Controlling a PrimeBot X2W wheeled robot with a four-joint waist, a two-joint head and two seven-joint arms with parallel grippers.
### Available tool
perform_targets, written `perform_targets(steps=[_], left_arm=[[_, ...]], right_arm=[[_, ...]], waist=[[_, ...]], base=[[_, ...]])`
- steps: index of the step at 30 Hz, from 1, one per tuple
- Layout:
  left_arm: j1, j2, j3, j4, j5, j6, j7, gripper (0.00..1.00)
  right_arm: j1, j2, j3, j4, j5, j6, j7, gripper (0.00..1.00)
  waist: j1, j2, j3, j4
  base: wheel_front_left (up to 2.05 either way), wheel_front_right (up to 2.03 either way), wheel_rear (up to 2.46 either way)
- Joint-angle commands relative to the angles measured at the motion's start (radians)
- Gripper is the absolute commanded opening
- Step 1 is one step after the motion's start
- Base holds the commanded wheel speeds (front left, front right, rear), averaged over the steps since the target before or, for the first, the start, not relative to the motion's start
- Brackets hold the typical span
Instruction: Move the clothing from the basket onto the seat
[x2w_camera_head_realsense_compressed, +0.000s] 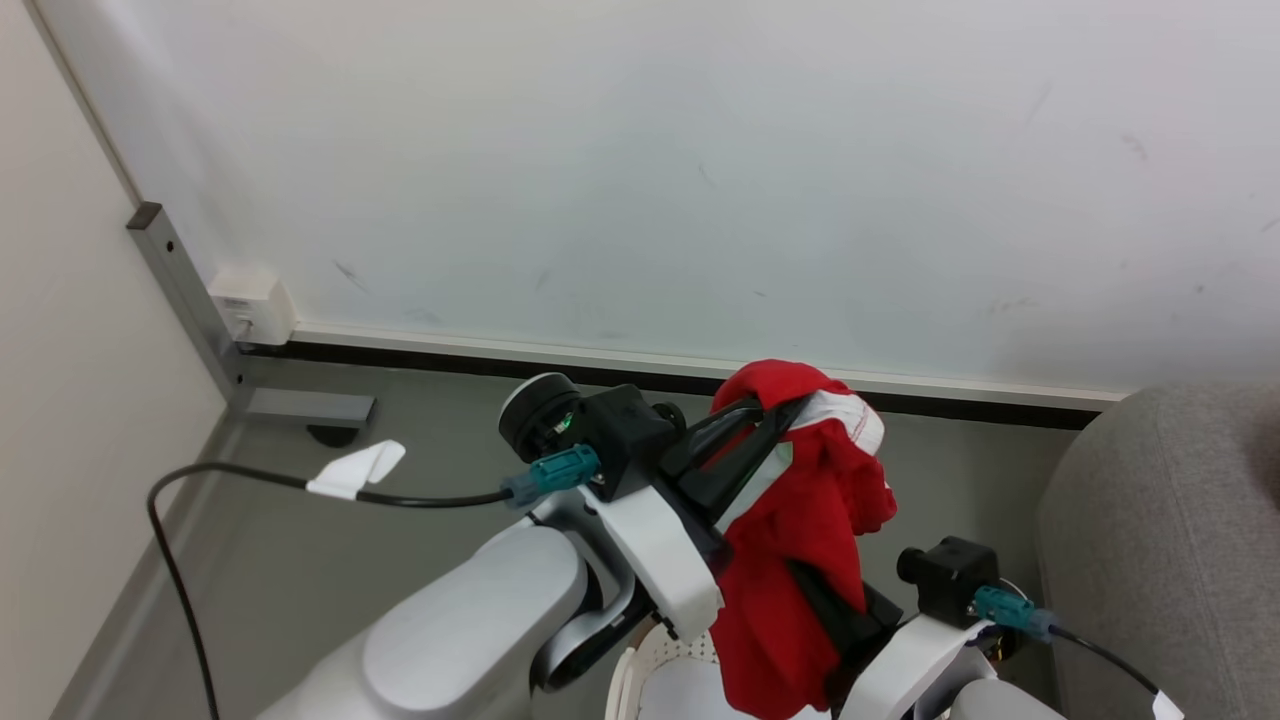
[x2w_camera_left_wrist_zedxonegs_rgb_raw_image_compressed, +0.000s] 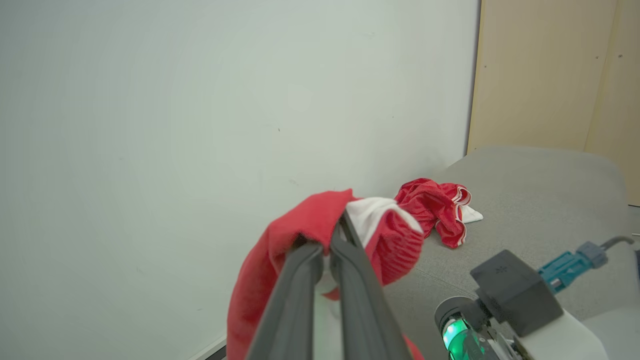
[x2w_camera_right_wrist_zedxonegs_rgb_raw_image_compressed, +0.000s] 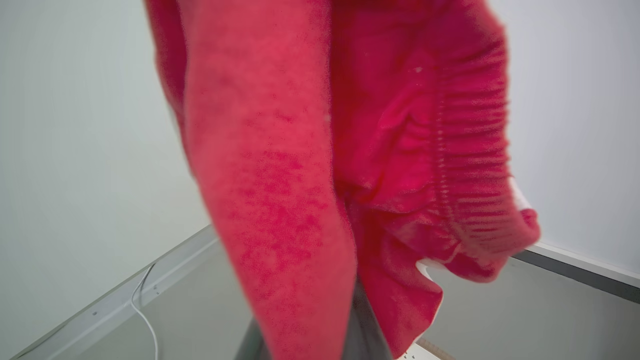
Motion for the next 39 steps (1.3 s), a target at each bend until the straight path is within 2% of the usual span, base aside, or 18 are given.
perform_targets(steps=[1, 8, 9, 10, 11, 17, 23, 39], left_arm=[[0.008, 0.005, 0.003, 0.003, -0.005, 0.004, -0.004, 0.00], [0.022, 0.012, -0.007, 0.000, -0.005, 0.009, -0.005, 0.00], [0.024, 0.013, -0.007, -0.001, -0.006, 0.011, -0.006, 0.17], [0.026, 0.013, -0.007, -0.003, -0.006, 0.013, -0.007, 0.49], [0.028, 0.013, -0.008, -0.003, -0.006, 0.015, -0.007, 1.00], [0.047, 0.018, -0.018, -0.005, -0.013, 0.019, -0.005, 1.00], [0.067, 0.023, -0.027, -0.007, -0.014, 0.024, -0.009, 1.00], [0.091, 0.032, -0.036, -0.017, 0.014, 0.028, -0.030, 1.00]], right_arm=[[0.008, -0.006, -0.008, -0.005, -0.009, -0.002, 0.001, 0.00], [0.034, -0.010, -0.102, -0.044, -0.036, -0.002, 0.001, 0.00], [0.038, -0.010, -0.119, -0.051, -0.044, -0.002, 0.000, 0.00], [0.043, -0.011, -0.137, -0.060, -0.054, -0.002, 0.000, 0.00], [0.047, -0.011, -0.159, -0.068, -0.064, -0.002, 0.000, 0.00], [0.081, -0.008, -0.313, -0.127, -0.124, -0.002, 0.000, 0.00], [0.107, -0.010, -0.438, -0.186, -0.182, -0.002, 0.000, 0.00], [0.163, -0.066, -0.627, -0.283, -0.247, -0.002, 0.000, 0.00]], waist=[[-0.0001, -0.0001, -0.001, -0.001], [-0.0001, -0.0001, 0.000, -0.005], [-0.0001, -0.0001, 0.001, -0.007], [-0.0001, -0.0001, 0.002, -0.008], [-0.0001, -0.0001, 0.002, -0.011], [-0.0001, -0.0001, 0.011, -0.040], [-0.0001, -0.0001, 0.028, -0.100], [-0.0001, -0.0001, 0.089, -0.347]], base=[[0.00, 0.00, 0.00], [0.00, 0.00, 0.00], [0.00, 0.00, 0.00], [0.00, 0.00, 0.00], [0.00, 0.00, 0.00], [0.00, 0.00, 0.00], [0.00, 0.00, 0.00], [0.00, 0.00, 0.00]])
